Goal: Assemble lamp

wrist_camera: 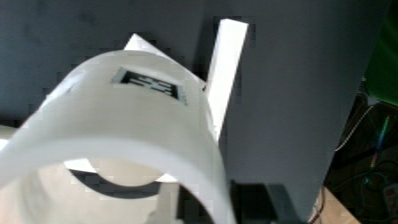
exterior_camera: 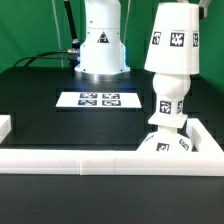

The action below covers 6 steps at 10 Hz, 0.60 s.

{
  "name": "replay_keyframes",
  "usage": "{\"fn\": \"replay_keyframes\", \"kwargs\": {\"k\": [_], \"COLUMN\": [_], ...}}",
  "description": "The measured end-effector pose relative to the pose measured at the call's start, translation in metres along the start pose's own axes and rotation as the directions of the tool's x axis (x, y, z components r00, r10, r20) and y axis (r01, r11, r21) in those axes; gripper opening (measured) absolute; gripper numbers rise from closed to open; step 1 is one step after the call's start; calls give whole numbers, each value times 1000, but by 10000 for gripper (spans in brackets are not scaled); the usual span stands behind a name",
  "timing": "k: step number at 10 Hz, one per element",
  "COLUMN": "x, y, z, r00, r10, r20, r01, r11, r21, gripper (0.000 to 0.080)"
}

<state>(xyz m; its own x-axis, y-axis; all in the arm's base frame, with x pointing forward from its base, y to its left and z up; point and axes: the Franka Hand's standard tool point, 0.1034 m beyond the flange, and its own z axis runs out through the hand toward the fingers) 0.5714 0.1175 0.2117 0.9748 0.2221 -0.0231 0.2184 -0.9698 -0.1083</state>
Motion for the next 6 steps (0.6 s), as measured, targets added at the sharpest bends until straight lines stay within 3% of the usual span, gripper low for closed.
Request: {"fn": "replay_keyframes", "kwargs": {"k": [6], "x": [7], "y": [11], "z": [36], "r00": [1000], "r10": [9], "r20": [26], "r01": [-8], "r11": [1000], "r21": [-10], "gripper": [45]}}
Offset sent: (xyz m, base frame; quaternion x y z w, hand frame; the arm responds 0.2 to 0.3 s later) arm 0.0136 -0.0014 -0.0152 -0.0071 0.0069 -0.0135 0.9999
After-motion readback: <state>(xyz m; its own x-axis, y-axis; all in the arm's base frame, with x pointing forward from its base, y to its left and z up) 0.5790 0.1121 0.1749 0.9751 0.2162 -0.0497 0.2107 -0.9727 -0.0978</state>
